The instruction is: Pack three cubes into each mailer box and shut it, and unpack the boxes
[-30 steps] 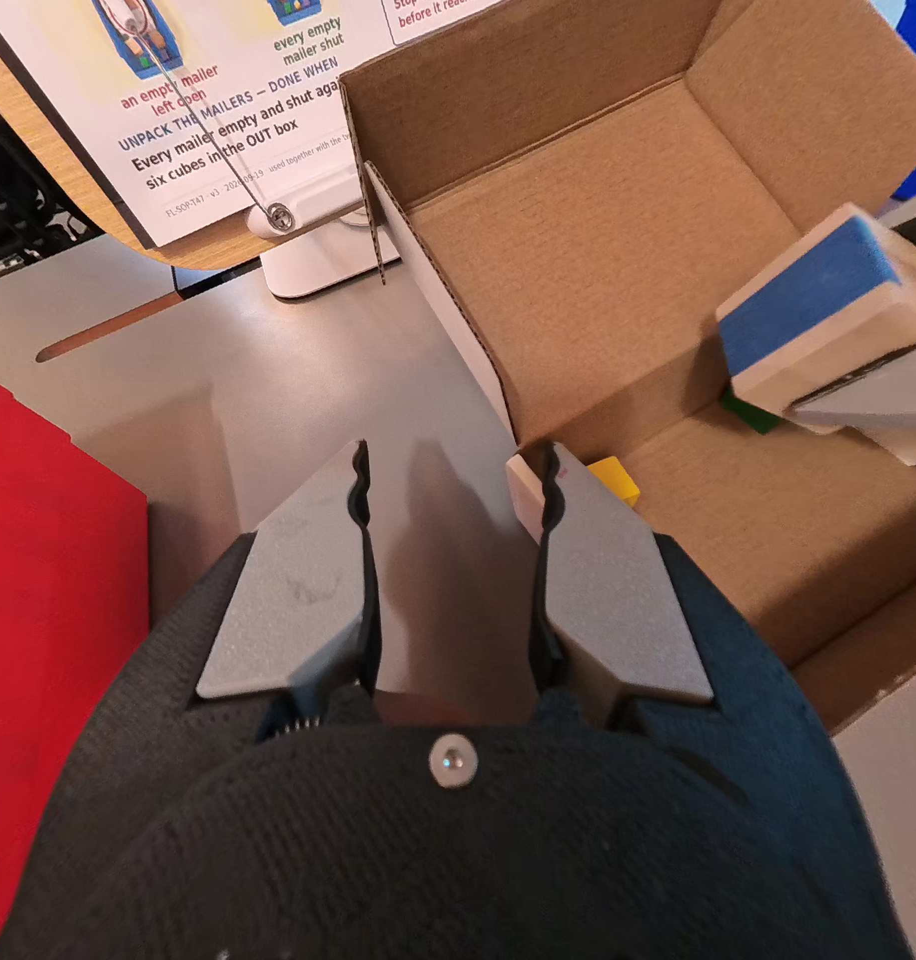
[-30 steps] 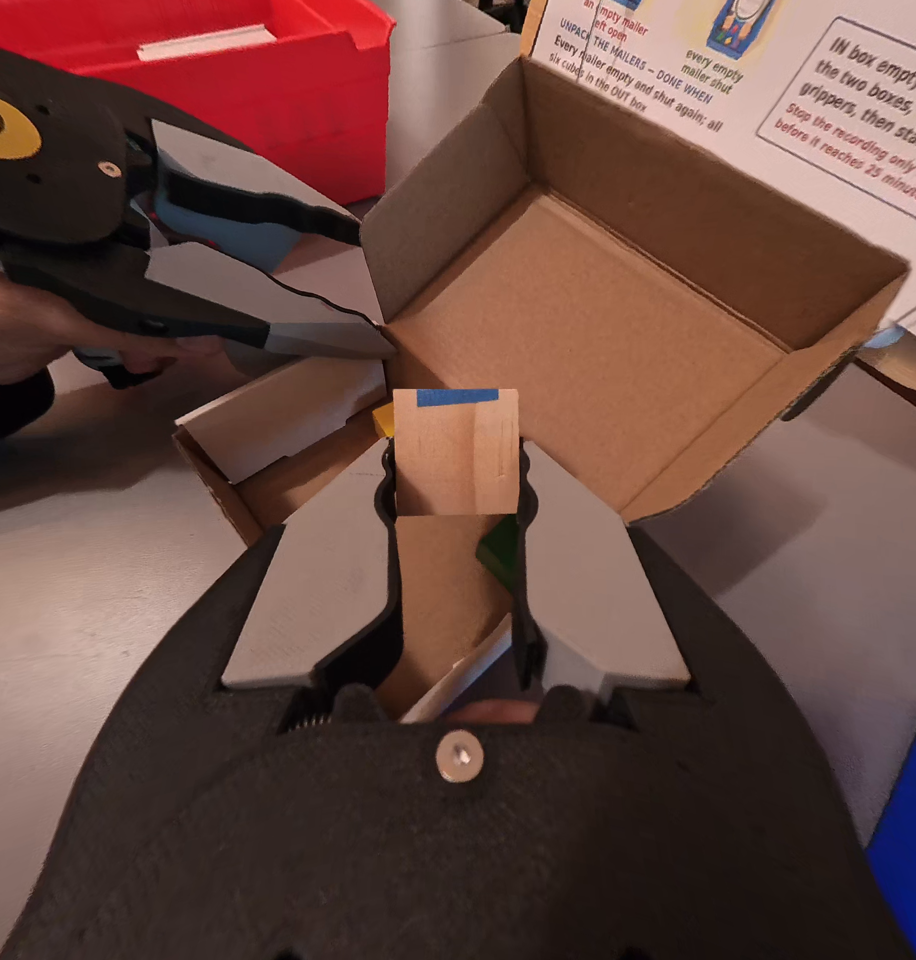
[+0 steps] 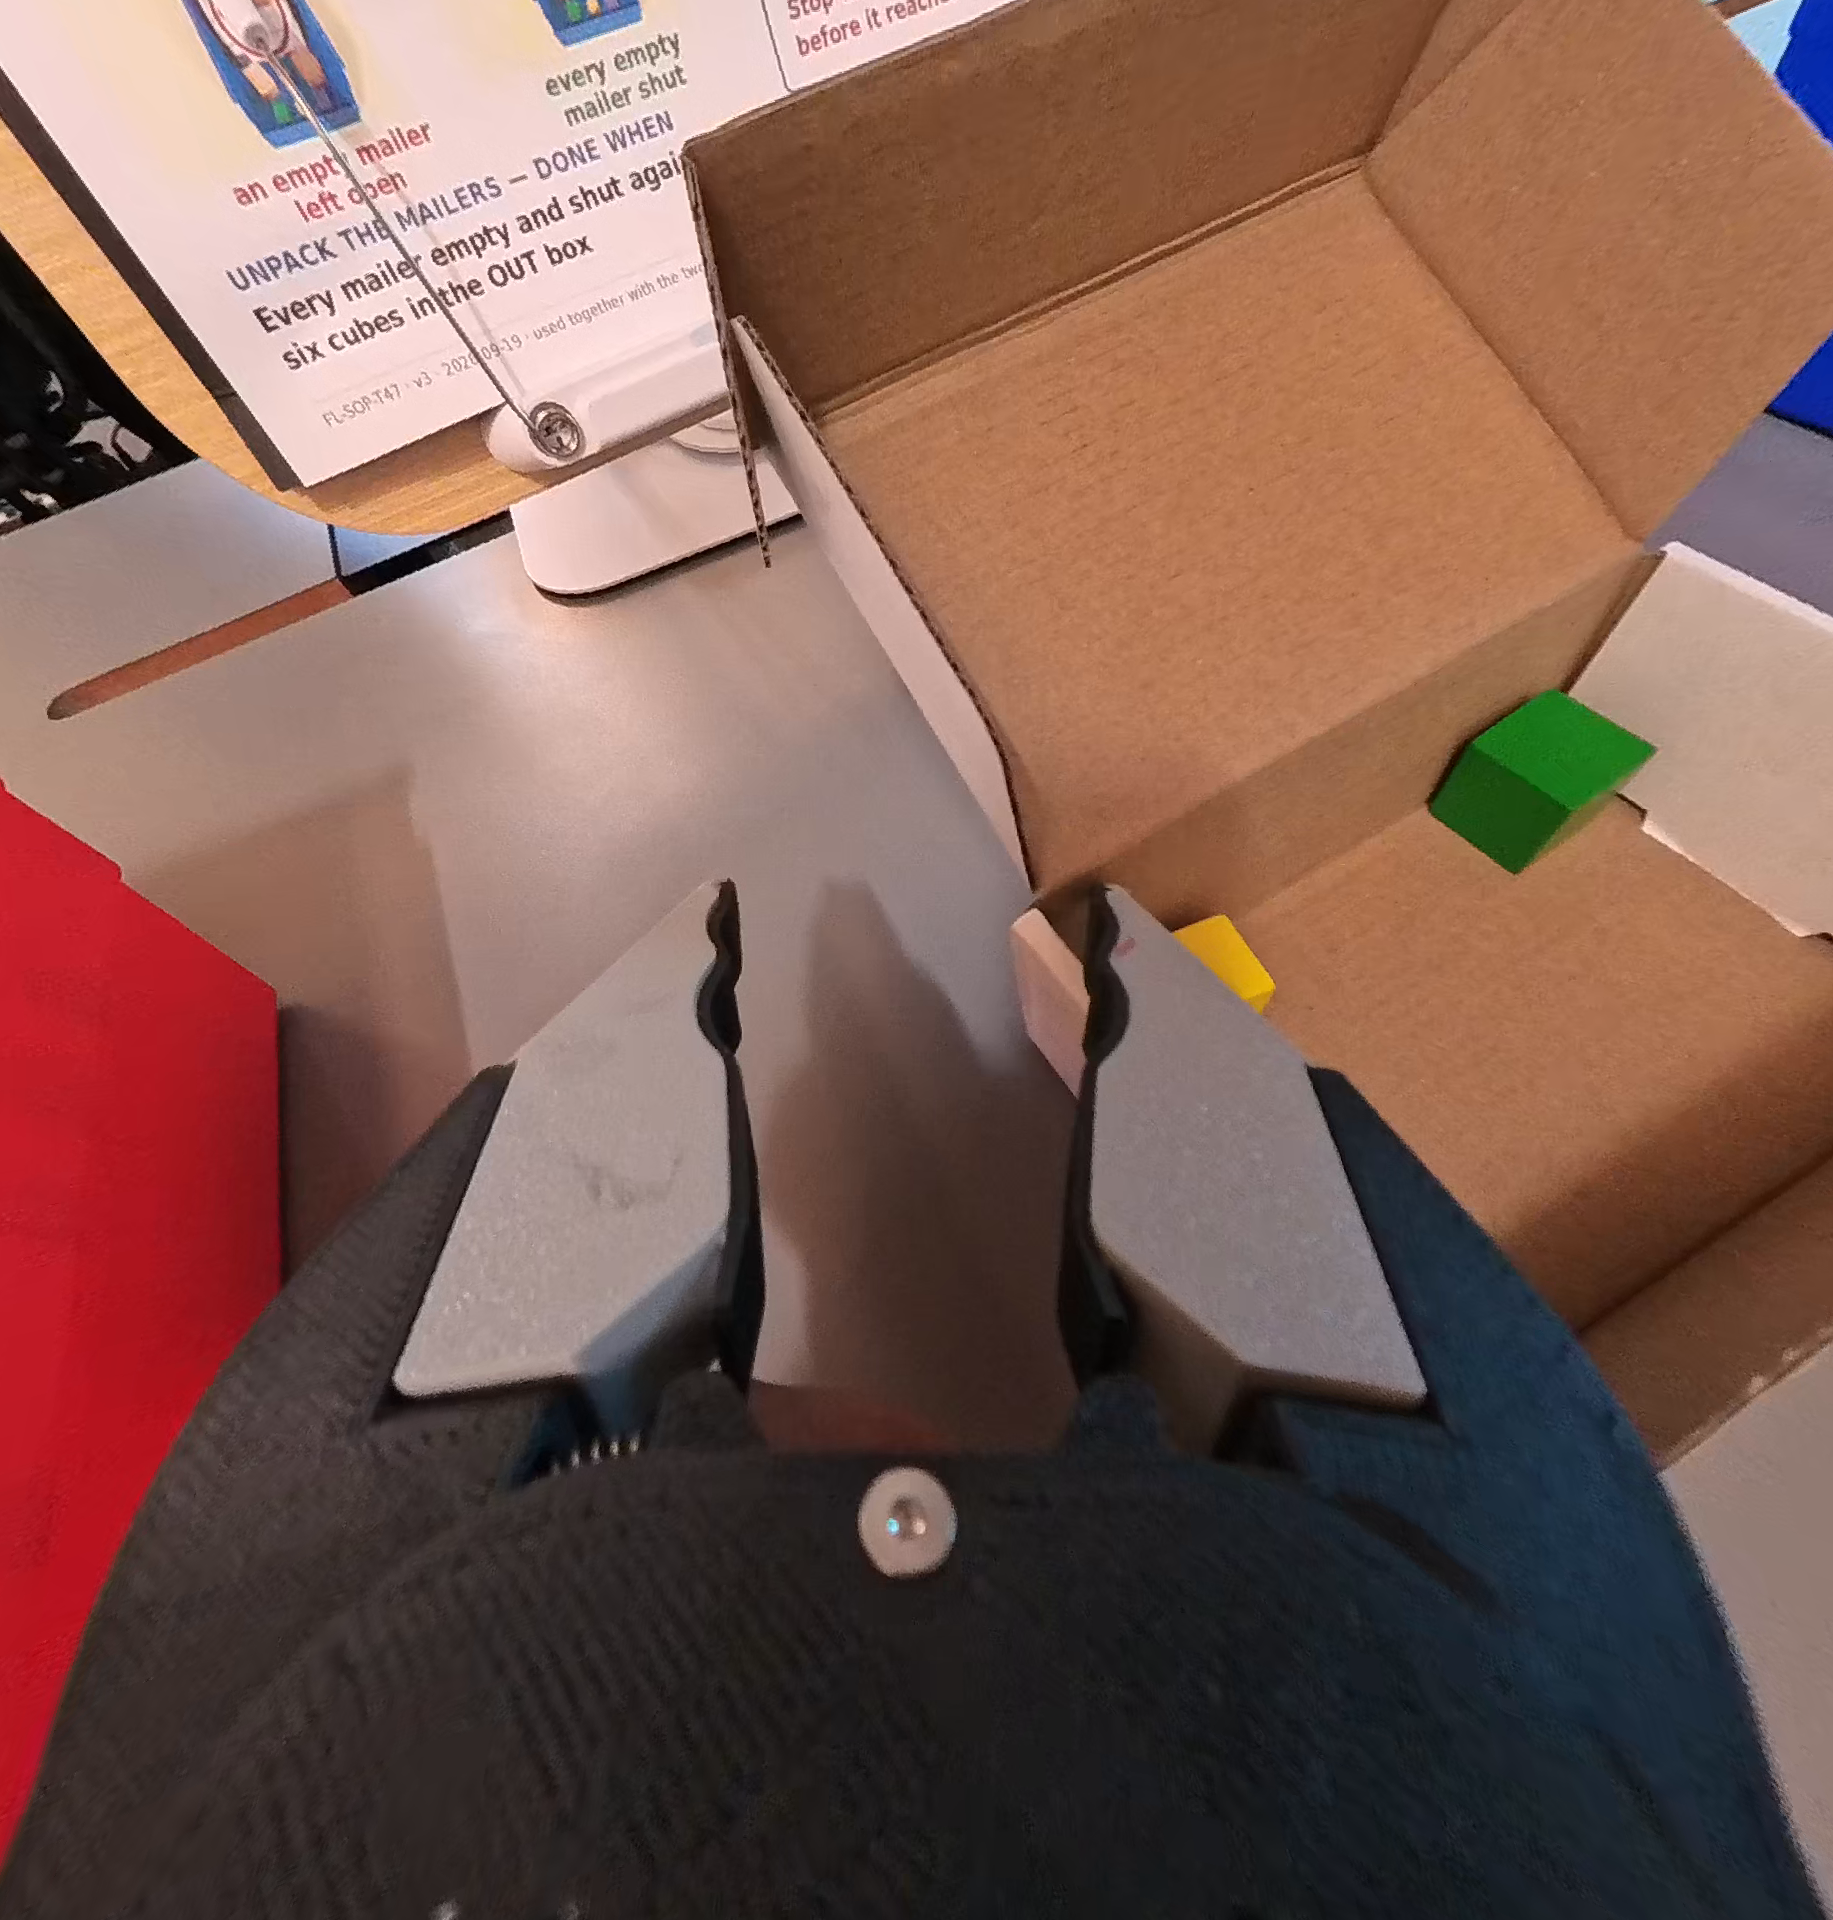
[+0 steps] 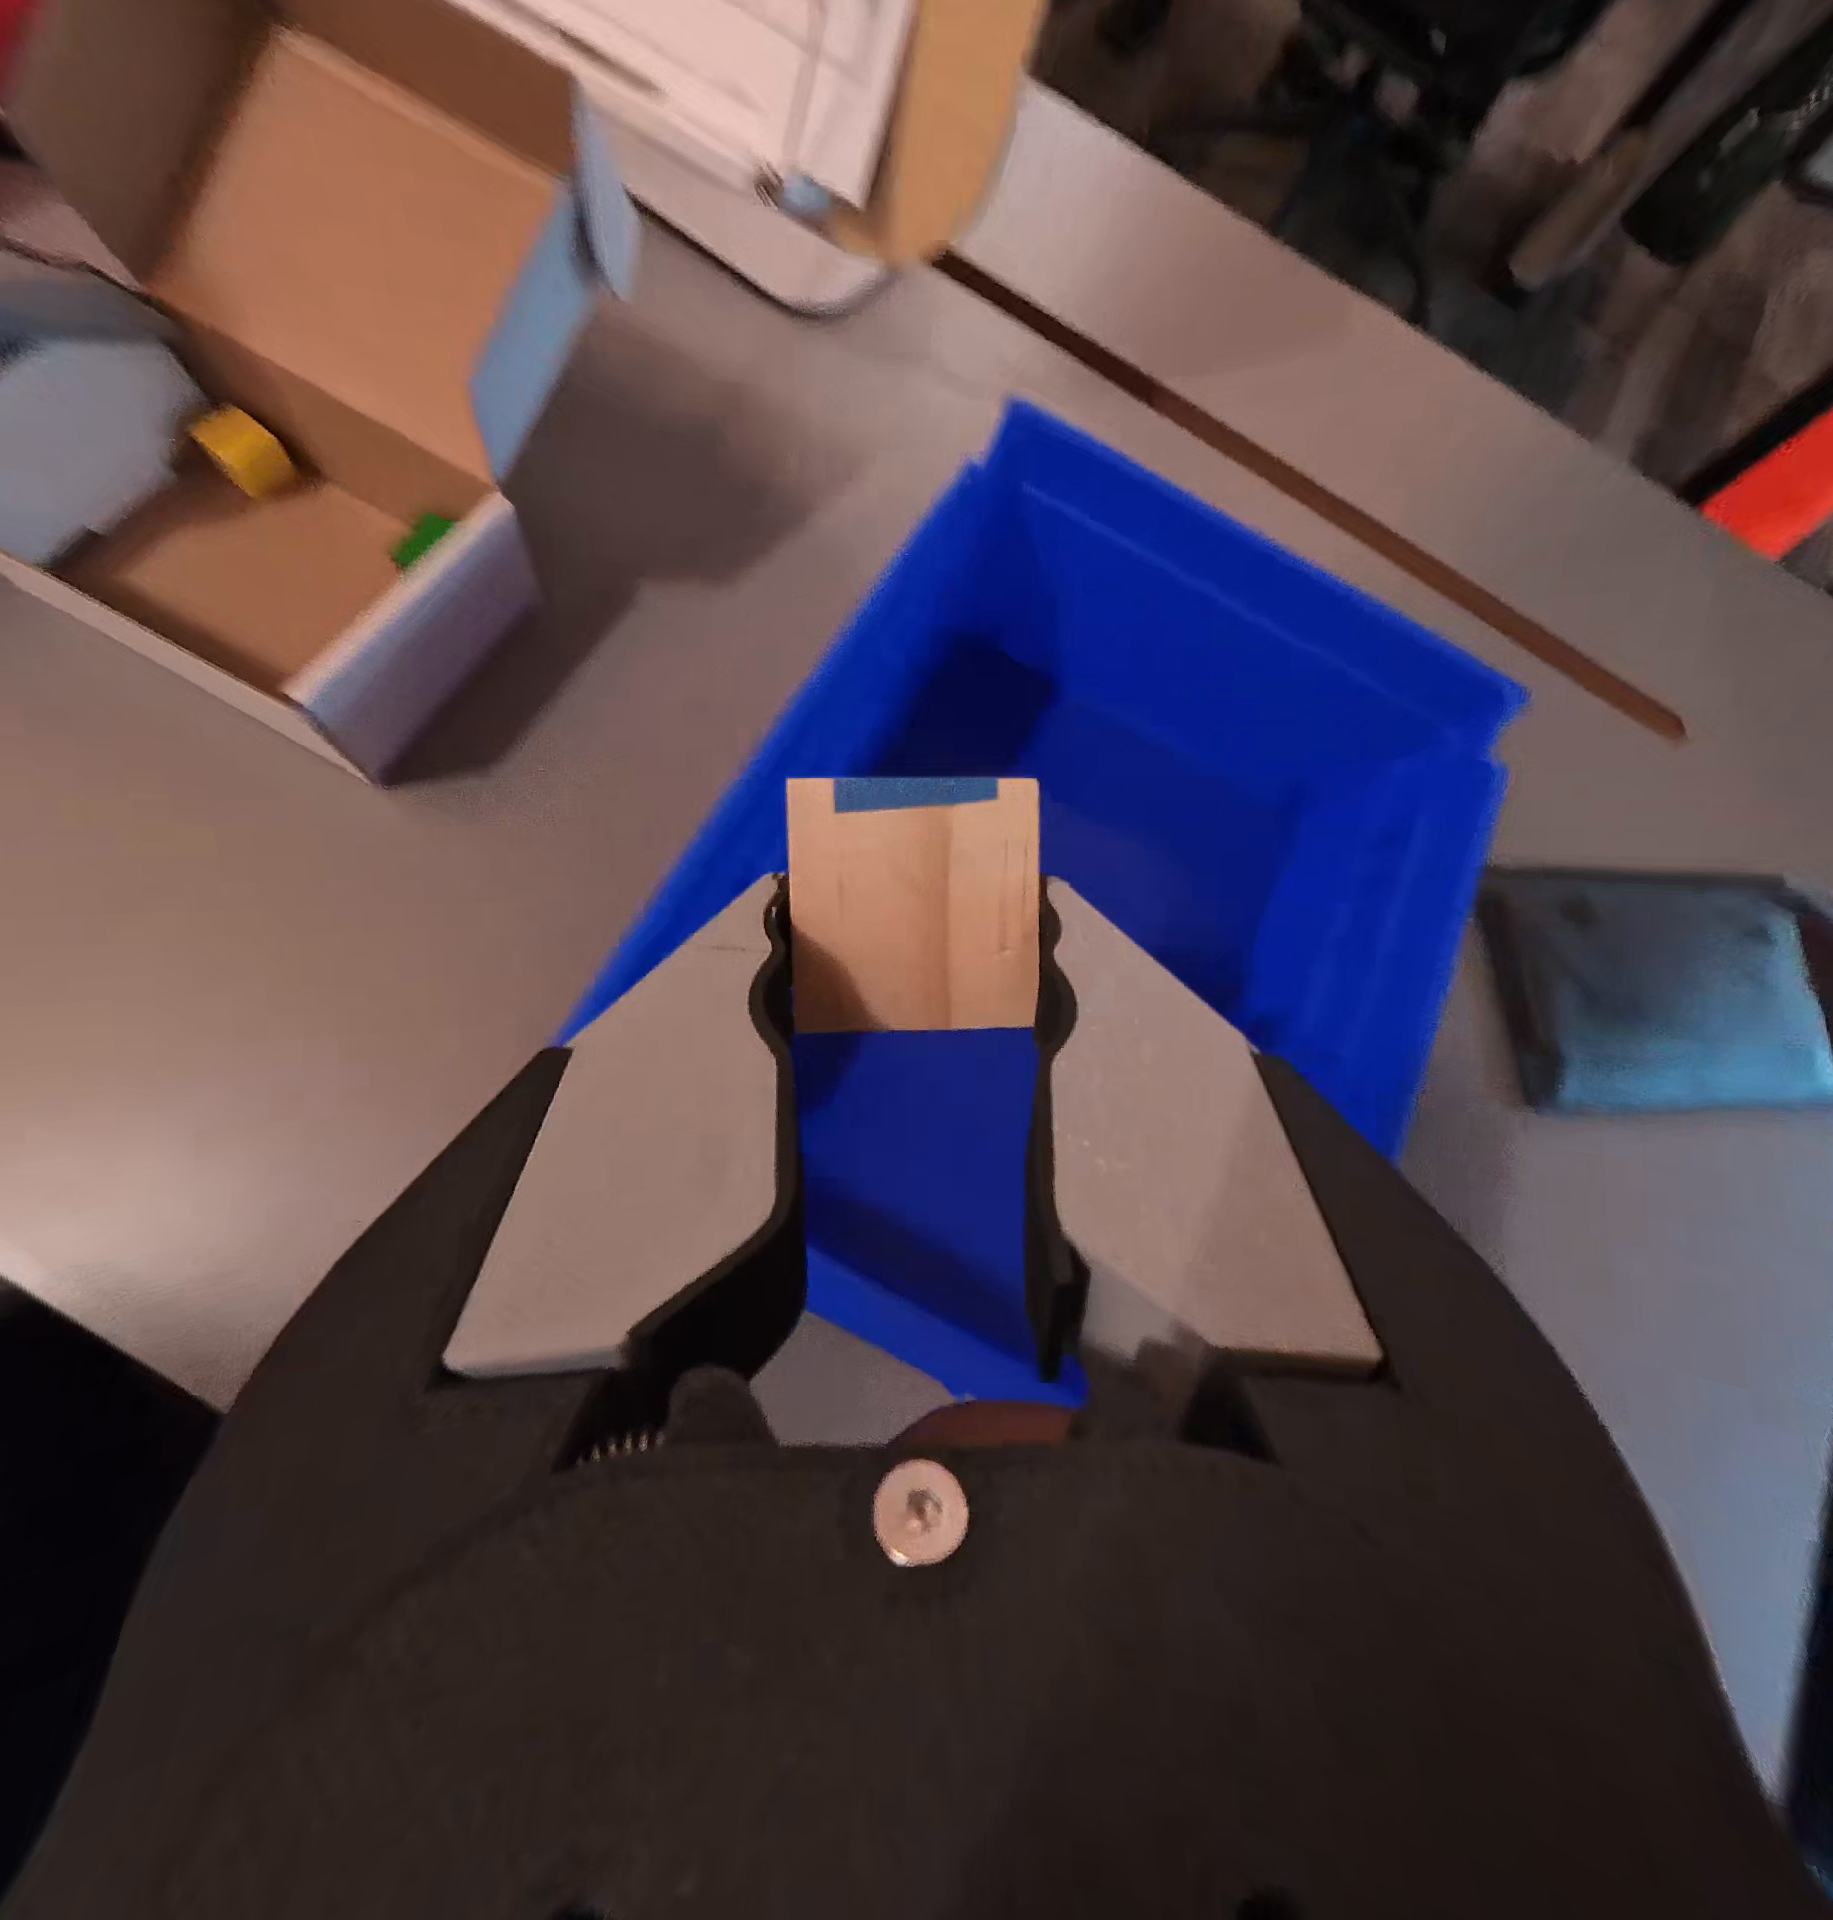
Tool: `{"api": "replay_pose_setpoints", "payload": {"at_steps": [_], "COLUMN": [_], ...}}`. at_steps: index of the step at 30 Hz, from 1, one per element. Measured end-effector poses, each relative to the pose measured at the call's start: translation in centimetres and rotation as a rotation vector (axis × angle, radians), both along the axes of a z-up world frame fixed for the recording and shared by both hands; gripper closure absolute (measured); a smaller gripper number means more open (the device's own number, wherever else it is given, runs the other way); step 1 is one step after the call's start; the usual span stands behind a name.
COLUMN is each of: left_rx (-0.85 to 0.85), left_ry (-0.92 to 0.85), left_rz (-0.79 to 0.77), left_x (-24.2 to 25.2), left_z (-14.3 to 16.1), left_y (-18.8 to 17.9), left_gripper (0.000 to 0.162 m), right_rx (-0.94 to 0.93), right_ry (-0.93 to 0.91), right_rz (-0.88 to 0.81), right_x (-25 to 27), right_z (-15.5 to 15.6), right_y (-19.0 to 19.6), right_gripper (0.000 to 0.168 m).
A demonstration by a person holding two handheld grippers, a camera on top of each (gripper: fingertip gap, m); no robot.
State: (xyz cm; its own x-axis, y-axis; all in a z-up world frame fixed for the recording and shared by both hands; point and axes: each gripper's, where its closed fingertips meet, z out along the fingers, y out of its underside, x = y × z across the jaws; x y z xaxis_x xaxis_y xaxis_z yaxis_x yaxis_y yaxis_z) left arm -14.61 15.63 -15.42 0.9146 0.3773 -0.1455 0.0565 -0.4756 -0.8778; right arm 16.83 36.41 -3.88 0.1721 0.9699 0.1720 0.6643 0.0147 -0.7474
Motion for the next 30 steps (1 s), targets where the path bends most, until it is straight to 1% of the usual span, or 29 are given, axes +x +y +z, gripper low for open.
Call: {"api": "replay_pose_setpoints", "payload": {"at_steps": [4,8,12,16,19,21,23,27,29,30], "left_rx": [0.001,-0.003,-0.003,-0.001,-0.002,-0.001,-0.002,-0.004,-0.004,-0.004], "left_ry": [-0.003,0.008,0.007,0.005,0.006,0.006,0.004,0.010,0.011,0.009], "left_rz": [0.000,0.001,0.002,0.001,0.001,0.001,0.001,-0.002,-0.002,-0.002], "left_x": [0.0,0.0,0.0,0.0,0.0,0.0,0.0,0.0,0.0,0.0], "left_z": [0.0,0.0,0.0,0.0,0.0,0.0,0.0,0.0,0.0,0.0], "left_y": [0.0,0.0,0.0,0.0,0.0,0.0,0.0,0.0,0.0,0.0], "left_gripper": [0.097,0.097,0.097,0.097,0.097,0.097,0.097,0.097,0.098,0.098], "right_rx": [0.015,0.010,0.021,0.040,0.000,-0.017,0.006,0.026,0.025,0.026], "right_ry": [-0.201,-0.440,-0.646,-0.745,-0.807,-0.871,-0.910,-0.859,-0.826,-0.808], "right_rz": [-0.067,-0.080,-0.097,-0.122,-0.117,-0.131,-0.156,-0.157,-0.154,-0.153], "right_x": [3.4,6.1,7.8,8.3,8.6,9.5,10.3,9.7,9.2,8.8], "right_z": [-3.2,-7.1,-10.2,-12.0,-13.3,-13.9,-13.8,-12.7,-12.0,-11.8], "right_y": [3.3,4.0,4.5,5.7,5.8,5.9,6.4,6.5,6.4,6.4], "right_gripper": [0.125,0.125,0.125,0.125,0.125,0.125,0.123,0.116,0.119,0.126]}}
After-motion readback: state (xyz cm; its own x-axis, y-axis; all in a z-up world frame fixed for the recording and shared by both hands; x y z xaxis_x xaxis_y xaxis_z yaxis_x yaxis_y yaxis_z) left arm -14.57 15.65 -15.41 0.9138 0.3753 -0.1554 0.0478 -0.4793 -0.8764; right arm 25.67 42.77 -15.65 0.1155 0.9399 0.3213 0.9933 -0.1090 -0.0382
